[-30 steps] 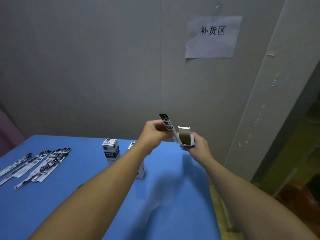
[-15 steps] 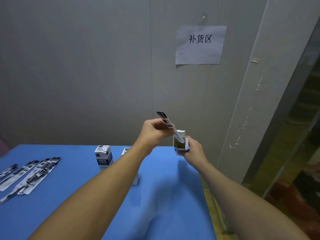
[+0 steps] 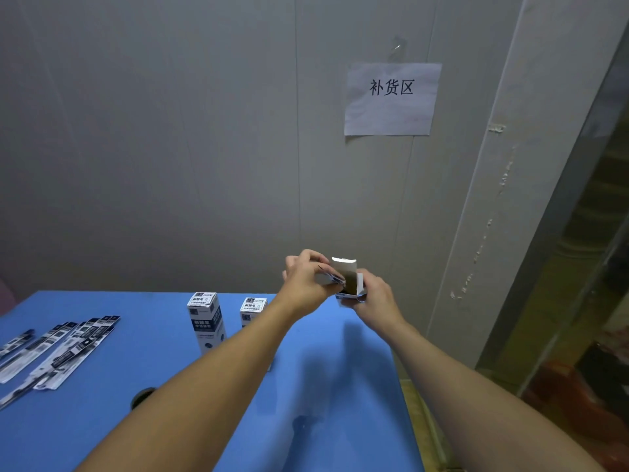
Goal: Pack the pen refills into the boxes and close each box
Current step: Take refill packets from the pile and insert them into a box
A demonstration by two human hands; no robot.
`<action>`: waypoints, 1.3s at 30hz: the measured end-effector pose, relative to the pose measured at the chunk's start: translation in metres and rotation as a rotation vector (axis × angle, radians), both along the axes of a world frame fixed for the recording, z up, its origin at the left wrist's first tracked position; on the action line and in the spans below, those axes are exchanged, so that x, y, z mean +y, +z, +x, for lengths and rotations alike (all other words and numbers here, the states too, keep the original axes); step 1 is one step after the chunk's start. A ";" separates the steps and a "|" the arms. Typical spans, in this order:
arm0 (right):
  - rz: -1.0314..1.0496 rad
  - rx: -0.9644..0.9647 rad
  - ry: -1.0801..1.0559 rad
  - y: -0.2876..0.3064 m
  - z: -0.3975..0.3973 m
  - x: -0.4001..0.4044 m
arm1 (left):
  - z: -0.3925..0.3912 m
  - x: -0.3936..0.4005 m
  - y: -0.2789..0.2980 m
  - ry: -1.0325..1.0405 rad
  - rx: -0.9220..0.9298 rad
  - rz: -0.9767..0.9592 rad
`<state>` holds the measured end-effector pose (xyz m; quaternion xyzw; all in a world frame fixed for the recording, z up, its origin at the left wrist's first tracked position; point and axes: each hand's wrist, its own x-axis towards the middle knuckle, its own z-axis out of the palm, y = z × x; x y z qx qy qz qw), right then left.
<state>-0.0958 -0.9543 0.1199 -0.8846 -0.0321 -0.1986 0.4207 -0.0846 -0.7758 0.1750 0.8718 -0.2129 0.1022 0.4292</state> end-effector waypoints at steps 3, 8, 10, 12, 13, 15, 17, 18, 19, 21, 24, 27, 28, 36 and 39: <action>0.013 0.002 0.008 0.001 0.000 0.007 | -0.004 0.000 -0.001 0.000 -0.018 0.073; 0.030 0.031 0.043 -0.002 -0.004 0.014 | -0.002 0.005 -0.010 -0.013 0.066 0.098; 0.043 0.043 0.053 -0.002 -0.007 0.016 | -0.001 0.009 -0.012 -0.037 0.082 0.094; 0.043 0.056 0.061 -0.004 -0.010 0.018 | -0.003 0.015 -0.013 -0.058 0.083 0.092; 0.052 0.074 0.069 -0.006 -0.011 0.019 | -0.004 0.019 -0.014 -0.067 0.082 0.087; 0.072 0.123 0.077 -0.014 -0.011 0.021 | -0.009 0.027 -0.015 -0.087 0.099 0.067; 0.069 0.178 0.063 -0.022 -0.012 0.024 | -0.013 0.037 -0.016 -0.070 0.140 0.019; 0.057 0.207 0.055 -0.025 -0.012 0.025 | -0.014 0.042 -0.017 -0.048 0.157 -0.010; 0.050 0.240 0.056 -0.027 -0.012 0.028 | -0.016 0.047 -0.018 -0.021 0.171 -0.030; 0.041 0.302 0.076 -0.032 -0.011 0.032 | -0.019 0.058 -0.019 0.034 0.172 -0.040; 0.028 0.354 0.090 -0.042 -0.009 0.036 | -0.024 0.075 -0.022 0.137 0.185 -0.115; 0.036 0.374 0.087 -0.049 -0.007 0.039 | -0.032 0.092 -0.026 0.236 0.190 -0.126; 0.031 0.379 0.087 -0.050 -0.006 0.040 | -0.035 0.099 -0.028 0.259 0.192 -0.119; -0.107 0.537 0.084 -0.056 -0.006 0.044 | -0.063 0.143 -0.046 0.440 0.270 -0.088; -0.250 0.643 0.055 -0.055 -0.012 0.048 | -0.076 0.159 -0.048 0.481 0.260 -0.052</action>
